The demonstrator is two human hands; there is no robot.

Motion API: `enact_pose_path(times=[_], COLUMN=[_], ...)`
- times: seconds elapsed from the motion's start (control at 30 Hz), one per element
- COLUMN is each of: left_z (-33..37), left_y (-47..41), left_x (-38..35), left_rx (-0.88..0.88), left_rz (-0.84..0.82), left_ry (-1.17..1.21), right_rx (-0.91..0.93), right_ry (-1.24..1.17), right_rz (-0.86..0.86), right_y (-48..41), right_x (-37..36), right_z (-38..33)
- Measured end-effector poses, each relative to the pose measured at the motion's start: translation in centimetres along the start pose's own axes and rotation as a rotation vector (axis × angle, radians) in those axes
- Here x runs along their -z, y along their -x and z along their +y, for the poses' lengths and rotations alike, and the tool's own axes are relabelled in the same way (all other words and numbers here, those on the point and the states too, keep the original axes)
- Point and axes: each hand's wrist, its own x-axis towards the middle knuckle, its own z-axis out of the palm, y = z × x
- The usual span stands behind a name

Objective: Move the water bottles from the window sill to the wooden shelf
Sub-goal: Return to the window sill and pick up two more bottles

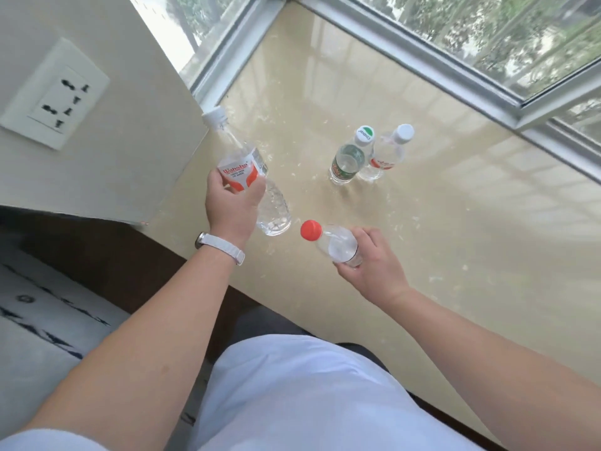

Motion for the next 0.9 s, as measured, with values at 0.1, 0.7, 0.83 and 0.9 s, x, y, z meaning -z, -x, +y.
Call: enact_pose_path(times=[0.1,0.7,0.83,0.9], left_z=[2.2,8.5,8.8,8.7], left_y=[1.7,9.2,12.2,13.9], left_x=[1.1,2.0,1.2,0.7], left_rx=[-0.068,-0.451,-0.510,-0.539], left_rz=[-0.053,-0.654,-0.777,-0.835], left_ry=[0.035,-0.031,-0.030,-0.042], right_rx=[-0.068,-0.373,-0.444,-0.480], right_ry=[-0.077,-0.295,-0.333,-0.326], right_rz=[0.082,0.711,0.808,0.872], right_y=[1.9,12.2,15.8,17.8], right_x=[1.2,6.6,7.1,7.5], right_z=[-2.1,-11.1,-11.0,-10.6])
